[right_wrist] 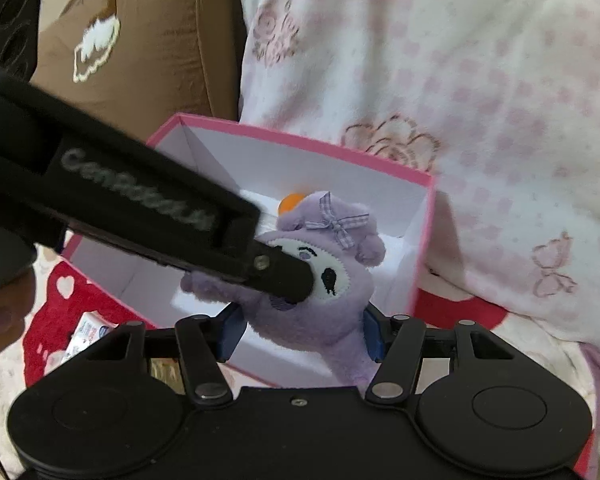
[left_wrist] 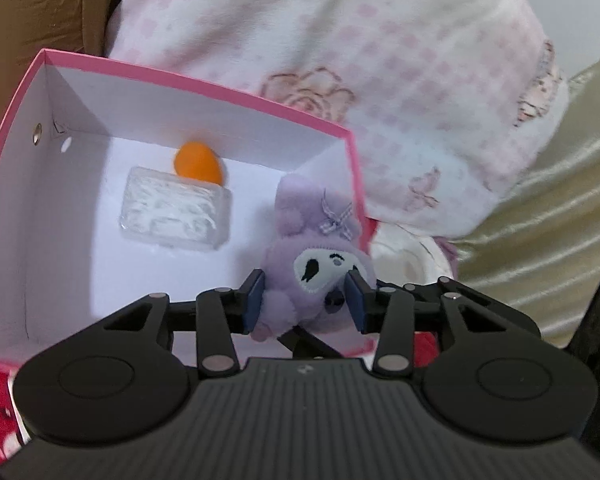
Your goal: Organize objects
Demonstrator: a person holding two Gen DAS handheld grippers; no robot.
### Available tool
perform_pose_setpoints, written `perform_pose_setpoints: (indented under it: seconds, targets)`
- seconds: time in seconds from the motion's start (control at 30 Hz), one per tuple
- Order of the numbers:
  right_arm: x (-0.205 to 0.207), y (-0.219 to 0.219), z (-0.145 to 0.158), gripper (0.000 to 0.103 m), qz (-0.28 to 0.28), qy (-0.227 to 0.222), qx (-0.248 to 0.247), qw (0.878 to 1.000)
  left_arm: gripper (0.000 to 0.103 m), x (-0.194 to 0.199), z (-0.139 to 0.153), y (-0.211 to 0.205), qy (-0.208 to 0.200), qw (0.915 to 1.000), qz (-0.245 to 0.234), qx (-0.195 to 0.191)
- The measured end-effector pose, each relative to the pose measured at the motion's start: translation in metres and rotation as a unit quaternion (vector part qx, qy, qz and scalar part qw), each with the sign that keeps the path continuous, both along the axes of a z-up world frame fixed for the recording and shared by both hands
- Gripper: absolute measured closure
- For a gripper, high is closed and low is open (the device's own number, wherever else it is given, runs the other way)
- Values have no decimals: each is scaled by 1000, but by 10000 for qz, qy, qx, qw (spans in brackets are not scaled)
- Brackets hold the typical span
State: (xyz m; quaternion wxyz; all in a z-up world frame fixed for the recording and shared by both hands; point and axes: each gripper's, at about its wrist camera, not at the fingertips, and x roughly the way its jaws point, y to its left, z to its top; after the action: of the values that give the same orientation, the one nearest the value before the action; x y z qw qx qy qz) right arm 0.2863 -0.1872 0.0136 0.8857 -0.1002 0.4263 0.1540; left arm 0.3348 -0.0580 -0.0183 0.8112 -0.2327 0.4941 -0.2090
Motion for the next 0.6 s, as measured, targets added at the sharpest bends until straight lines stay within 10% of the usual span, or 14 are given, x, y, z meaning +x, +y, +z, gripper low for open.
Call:
perform_pose_setpoints:
  seconds: [0.6]
  targets:
    - [58, 25, -53, 43, 403, 241, -1033, 9935, 62, 47, -65, 9, 285, 9977, 511, -355]
